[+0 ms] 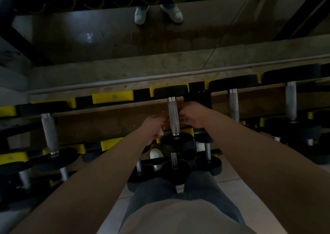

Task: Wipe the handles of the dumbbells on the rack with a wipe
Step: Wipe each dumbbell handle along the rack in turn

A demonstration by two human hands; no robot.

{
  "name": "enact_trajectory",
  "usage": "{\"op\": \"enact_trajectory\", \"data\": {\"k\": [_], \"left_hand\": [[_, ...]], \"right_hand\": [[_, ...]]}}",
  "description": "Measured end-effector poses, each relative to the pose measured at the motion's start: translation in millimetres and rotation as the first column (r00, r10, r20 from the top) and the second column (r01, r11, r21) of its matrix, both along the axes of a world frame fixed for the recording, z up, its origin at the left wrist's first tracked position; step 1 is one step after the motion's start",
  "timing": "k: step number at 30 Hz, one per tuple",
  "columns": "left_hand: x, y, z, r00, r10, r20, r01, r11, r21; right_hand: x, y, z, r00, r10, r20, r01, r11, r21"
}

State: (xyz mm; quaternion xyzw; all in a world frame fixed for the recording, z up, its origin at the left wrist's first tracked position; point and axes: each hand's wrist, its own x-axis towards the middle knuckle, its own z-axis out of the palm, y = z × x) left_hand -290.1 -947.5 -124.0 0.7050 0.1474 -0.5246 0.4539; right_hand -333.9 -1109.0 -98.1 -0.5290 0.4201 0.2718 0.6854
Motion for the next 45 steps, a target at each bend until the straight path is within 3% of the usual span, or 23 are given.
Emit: {"op": "enact_trajectory", "data": {"k": [2,3,4,6,8,10,12,15,17,20,23,25,27,32,36,38,39,41,43,44,45], "left_hand": [[-0.6,-0.7,2.0,0.998,-0.054,0.018,0.054,0.998,0.014],[-1.0,-1.3,2.8,0.999,-0.035,0.016,0.035,0.999,0.004],[-1.2,-1.1,5.4,1.000,0.017,-0.002,-0.017,1.000,-0.008],[-1.9,-1.6,7.7,0.991,0.127,-0.046,-0.128,0.992,-0.023],[-3.5,-0.4,6.2,0.986,0.150,-0.070,-0.151,0.988,-0.016],[-6.0,-1.1,4.4,0.976,0.175,-0.131,-0.184,0.981,-0.064],[-8.9,-2.1,6.2,0.966,0.195,-0.169,-0.214,0.972,-0.097],[-10.0,-2.8,9.2,0.962,0.207,-0.179,-0.226,0.970,-0.094],[-8.9,-2.4,9.6,0.965,0.200,-0.172,-0.216,0.973,-0.084],[-8.9,-1.1,14.9,0.970,0.184,-0.161,-0.200,0.976,-0.086],[-9.8,-1.0,17.2,0.975,0.168,-0.146,-0.183,0.978,-0.098],[-10.3,-0.4,15.0,0.978,0.159,-0.132,-0.169,0.983,-0.071],[-11.0,0.1,15.1,0.984,0.131,-0.119,-0.139,0.988,-0.061],[-12.2,0.9,15.8,0.980,0.154,-0.128,-0.166,0.982,-0.087],[-9.2,2.3,20.2,0.969,0.199,-0.144,-0.215,0.971,-0.107],[-6.5,5.5,21.4,0.972,0.196,-0.129,-0.209,0.973,-0.095],[-5.2,6.6,19.9,0.975,0.189,-0.121,-0.199,0.977,-0.079],[-4.6,9.0,19.0,0.981,0.161,-0.109,-0.168,0.984,-0.056],[-5.2,10.8,18.0,0.983,0.152,-0.104,-0.157,0.987,-0.043],[-5.6,11.3,17.4,0.982,0.159,-0.105,-0.164,0.986,-0.043],[-6.1,11.7,18.0,0.980,0.165,-0.108,-0.170,0.984,-0.047]], "right_hand": [[11.0,-4.2,-0.8,0.967,-0.243,0.075,0.236,0.967,0.094],[11.9,-4.8,-3.8,0.960,-0.262,0.094,0.254,0.963,0.090],[8.5,-4.0,-3.6,0.975,-0.201,0.095,0.197,0.979,0.046],[-9.2,0.4,-8.1,0.990,0.139,0.015,-0.134,0.978,-0.160],[-27.9,5.1,-16.4,0.867,0.485,-0.114,-0.494,0.807,-0.322],[-33.5,6.6,-17.3,0.779,0.607,-0.156,-0.616,0.697,-0.367],[-26.9,3.3,-13.3,0.805,0.581,-0.121,-0.575,0.714,-0.400],[-17.7,-1.9,-11.6,0.974,0.224,0.021,-0.197,0.896,-0.398],[-16.5,-0.9,-8.3,0.989,0.093,0.111,-0.033,0.892,-0.451],[-26.8,6.7,3.2,0.975,0.205,0.091,-0.110,0.790,-0.603],[-47.2,13.7,5.6,0.943,0.331,0.016,-0.247,0.735,-0.632],[-57.3,19.2,5.8,0.848,0.526,-0.061,-0.452,0.658,-0.603],[-59.7,24.6,3.0,0.783,0.618,-0.078,-0.530,0.596,-0.604],[-38.6,32.3,11.1,0.901,0.429,0.071,-0.258,0.659,-0.707],[-22.9,31.5,15.2,0.898,0.408,0.163,-0.141,0.620,-0.772],[-26.1,29.0,14.5,0.841,0.519,0.155,-0.198,0.562,-0.803],[-31.4,26.8,14.4,0.769,0.629,0.114,-0.276,0.488,-0.828],[-43.8,21.3,12.7,0.508,0.861,-0.020,-0.482,0.265,-0.835],[-53.5,16.0,8.3,0.258,0.959,-0.116,-0.599,0.065,-0.798],[-54.3,13.9,6.9,0.219,0.968,-0.122,-0.605,0.037,-0.795],[-52.3,12.8,7.1,0.241,0.965,-0.104,-0.584,0.059,-0.809]]}}
